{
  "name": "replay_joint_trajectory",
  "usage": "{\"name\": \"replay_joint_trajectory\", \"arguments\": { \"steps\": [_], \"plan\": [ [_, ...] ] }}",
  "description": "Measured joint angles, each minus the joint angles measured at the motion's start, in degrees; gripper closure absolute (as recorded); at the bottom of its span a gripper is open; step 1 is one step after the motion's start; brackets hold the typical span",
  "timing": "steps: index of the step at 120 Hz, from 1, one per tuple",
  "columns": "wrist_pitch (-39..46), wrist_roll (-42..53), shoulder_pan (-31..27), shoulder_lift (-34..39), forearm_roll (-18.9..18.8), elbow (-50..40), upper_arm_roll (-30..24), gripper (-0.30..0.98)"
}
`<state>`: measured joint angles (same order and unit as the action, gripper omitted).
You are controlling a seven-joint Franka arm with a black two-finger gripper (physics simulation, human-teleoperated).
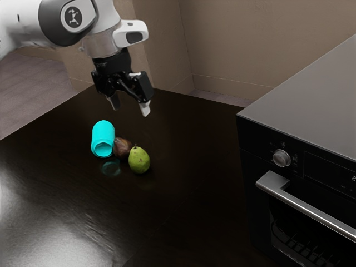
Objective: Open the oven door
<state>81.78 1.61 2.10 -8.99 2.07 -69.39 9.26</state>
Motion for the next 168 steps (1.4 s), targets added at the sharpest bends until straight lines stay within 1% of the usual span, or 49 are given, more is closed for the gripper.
{"name": "replay_joint_trajectory", "arguments": {
  "steps": [10, 17, 20, 23, 25, 28, 29, 31, 33, 36, 40, 42, 44, 46, 49, 52, 54, 56, 61, 66, 70, 75, 82, 93, 114, 139, 158, 168],
  "plan": [
    [-0.96, 0.33, -0.11, -0.27, 0.49, 0.14, 0.19, 0.00],
    [-1.52, 0.66, -0.90, 0.08, 1.91, 0.86, 0.48, 0.00],
    [-1.72, 1.40, -1.68, 2.29, 2.50, 3.49, 0.39, 0.00],
    [-1.86, 3.42, -2.47, 6.11, 3.38, 6.36, -0.04, 0.00],
    [-2.20, 5.27, -3.75, 9.41, 4.77, 7.34, -1.27, 0.00],
    [-2.83, 8.02, -8.51, 13.38, 6.19, 7.56, -5.66, 0.00],
    [-3.08, 8.91, -10.92, 14.34, 6.35, 7.62, -8.19, 0.00],
    [-3.46, 10.69, -13.13, 16.33, 6.52, 7.56, -12.84, 0.00],
    [-3.43, 12.58, -11.65, 19.05, 6.42, 6.45, -17.60, 0.00],
    [-1.84, 15.70, -5.57, 25.56, 6.44, -0.42, -24.29, 0.00],
    [1.18, 20.10, 0.72, 32.41, 7.78, -9.40, -29.73, 0.00],
    [2.90, 22.35, 3.44, 34.93, 8.60, -13.53, -31.36, 0.00],
    [5.21, 24.73, 7.77, 37.77, 9.60, -18.86, -31.81, 0.00],
    [7.39, 26.99, 11.96, 40.00, 10.44, -22.96, -31.50, 0.00],
    [10.25, 30.18, 16.21, 41.72, 11.23, -26.77, -31.11, 0.00],
    [12.69, 33.05, 18.82, 40.31, 11.60, -27.11, -31.45, 0.00],
    [14.02, 34.78, 19.89, 38.22, 11.11, -26.01, -32.22, 0.00],
    [15.08, 36.39, 20.68, 35.73, 10.17, -24.11, -33.22, 0.00],
    [16.58, 39.87, 21.87, 28.20, 6.27, -17.49, -36.35, 0.00],
    [17.77, 43.09, 22.46, 22.77, 3.20, -13.95, -37.83, 0.00],
    [18.58, 45.50, 22.61, 19.57, 1.38, -12.50, -38.33, 0.00],
    [19.51, 48.34, 22.69, 17.55, -0.26, -12.02, -38.29, 0.00],
    [21.03, 52.03, 23.02, 16.64, -1.19, -13.45, -36.47, 0.00],
    [22.98, 56.82, 22.48, 16.29, -0.48, -15.15, -32.26, 0.00],
    [25.02, 63.46, 22.49, 15.48, -0.95, -16.73, -29.63, 0.00],
    [26.04, 69.34, 22.62, 13.67, -1.14, -16.51, -24.30, 0.00],
    [26.43, 72.44, 21.72, 10.77, -0.98, -15.69, -23.35, 0.00],
    [26.51, 72.51, 21.16, 10.92, -2.14, -15.95, -23.43, 0.00]
  ]
}}
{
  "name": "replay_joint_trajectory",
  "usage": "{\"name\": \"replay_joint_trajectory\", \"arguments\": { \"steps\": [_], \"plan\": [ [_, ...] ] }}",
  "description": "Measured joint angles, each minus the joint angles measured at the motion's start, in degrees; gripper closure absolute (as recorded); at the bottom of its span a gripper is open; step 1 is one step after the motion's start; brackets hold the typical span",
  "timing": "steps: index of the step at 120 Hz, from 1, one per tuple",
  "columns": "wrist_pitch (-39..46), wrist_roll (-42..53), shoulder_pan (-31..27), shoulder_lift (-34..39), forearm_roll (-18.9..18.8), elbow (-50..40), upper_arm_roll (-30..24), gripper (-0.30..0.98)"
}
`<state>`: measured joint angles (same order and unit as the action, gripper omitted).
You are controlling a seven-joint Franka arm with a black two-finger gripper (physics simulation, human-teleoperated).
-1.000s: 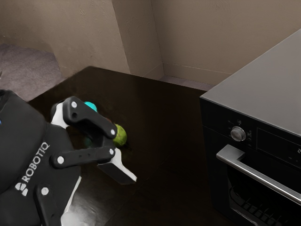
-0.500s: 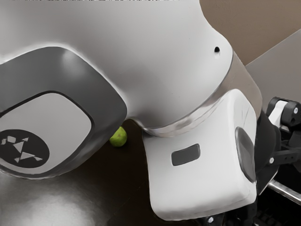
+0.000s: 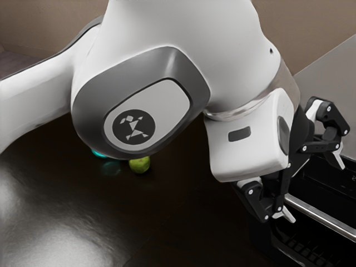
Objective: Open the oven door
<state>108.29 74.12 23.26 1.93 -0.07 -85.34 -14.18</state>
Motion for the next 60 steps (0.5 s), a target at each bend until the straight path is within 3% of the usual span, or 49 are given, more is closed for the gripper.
{"name": "replay_joint_trajectory", "arguments": {
  "steps": [31, 60],
  "plan": [
    [0.82, 0.86, 2.06, 5.30, -1.10, -5.26, -0.36, 0.00],
    [3.60, 0.99, 1.49, 3.69, -0.41, -9.77, -0.07, 0.00]
  ]
}}
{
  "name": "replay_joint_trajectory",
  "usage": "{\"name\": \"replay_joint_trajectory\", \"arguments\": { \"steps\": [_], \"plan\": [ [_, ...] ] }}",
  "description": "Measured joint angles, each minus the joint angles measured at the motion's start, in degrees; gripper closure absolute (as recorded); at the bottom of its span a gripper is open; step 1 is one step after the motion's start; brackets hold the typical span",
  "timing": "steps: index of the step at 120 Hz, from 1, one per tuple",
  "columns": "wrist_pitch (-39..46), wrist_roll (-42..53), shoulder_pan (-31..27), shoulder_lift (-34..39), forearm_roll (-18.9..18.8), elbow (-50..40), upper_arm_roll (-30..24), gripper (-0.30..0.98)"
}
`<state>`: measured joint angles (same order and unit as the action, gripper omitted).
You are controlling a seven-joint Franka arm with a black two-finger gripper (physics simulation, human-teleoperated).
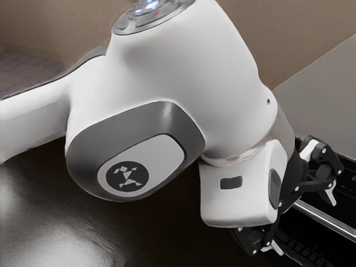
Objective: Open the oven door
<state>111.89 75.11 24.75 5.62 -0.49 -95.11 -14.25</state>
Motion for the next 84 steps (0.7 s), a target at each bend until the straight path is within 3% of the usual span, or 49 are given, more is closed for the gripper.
{"name": "replay_joint_trajectory", "arguments": {
  "steps": [84],
  "plan": [
    [6.75, -1.96, 0.13, -2.42, -1.25, -3.94, 0.01, 0.00]
  ]
}}
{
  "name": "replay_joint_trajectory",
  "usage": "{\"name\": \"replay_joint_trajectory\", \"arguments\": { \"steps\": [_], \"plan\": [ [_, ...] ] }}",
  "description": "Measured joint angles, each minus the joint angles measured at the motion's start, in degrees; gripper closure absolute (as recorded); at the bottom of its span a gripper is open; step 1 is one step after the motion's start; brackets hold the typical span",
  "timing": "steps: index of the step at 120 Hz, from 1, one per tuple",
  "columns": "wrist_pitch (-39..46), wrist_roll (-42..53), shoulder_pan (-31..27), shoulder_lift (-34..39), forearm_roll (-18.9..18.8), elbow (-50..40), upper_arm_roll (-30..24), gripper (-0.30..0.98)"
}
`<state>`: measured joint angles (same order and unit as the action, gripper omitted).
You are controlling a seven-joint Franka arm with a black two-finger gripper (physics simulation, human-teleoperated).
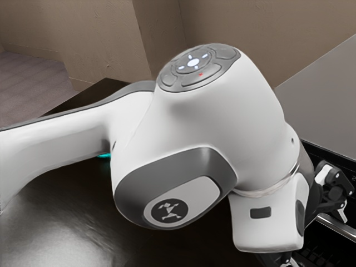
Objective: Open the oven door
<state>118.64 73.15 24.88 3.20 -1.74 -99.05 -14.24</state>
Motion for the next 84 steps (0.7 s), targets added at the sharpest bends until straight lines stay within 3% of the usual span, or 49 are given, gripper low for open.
{"name": "replay_joint_trajectory", "arguments": {
  "steps": [12, 18, 24, 28, 31, 34, 37, 41, 47, 53, 60, 67, 84],
  "plan": [
    [0.42, -0.15, -0.16, -0.04, -0.01, -0.49, 0.00, 0.00],
    [1.33, -0.23, -0.52, 3.17, -0.03, -5.60, 0.02, 0.01],
    [3.06, -0.41, -0.20, 22.01, 0.37, -23.61, -0.43, 0.08],
    [1.48, -0.96, 4.54, 39.82, 0.61, -33.31, -4.24, 0.06],
    [-2.45, -1.86, 10.76, 52.45, 0.05, -29.10, -10.11, 0.05],
    [-6.90, -2.92, 13.42, 57.29, -2.72, -17.36, -13.58, 0.04],
    [-11.03, -4.02, 11.24, 53.11, -6.85, -2.64, -10.80, 0.03],
    [-16.43, -5.86, 6.26, 41.78, -9.60, 14.58, -1.51, 0.03],
    [-23.91, -11.10, 0.33, 18.79, -7.00, 29.24, 20.04, 0.03],
    [-28.53, -16.46, -2.54, 4.13, -4.51, 34.41, 30.32, 0.02],
    [-32.30, -22.23, -3.62, -3.03, -2.77, 35.85, 35.85, 0.01],
    [-34.15, -27.47, -4.05, -6.40, 0.37, 30.61, 39.81, 0.01],
    [-35.55, -38.24, -7.05, -8.89, 5.65, 24.75, 42.17, 0.00]
  ]
}}
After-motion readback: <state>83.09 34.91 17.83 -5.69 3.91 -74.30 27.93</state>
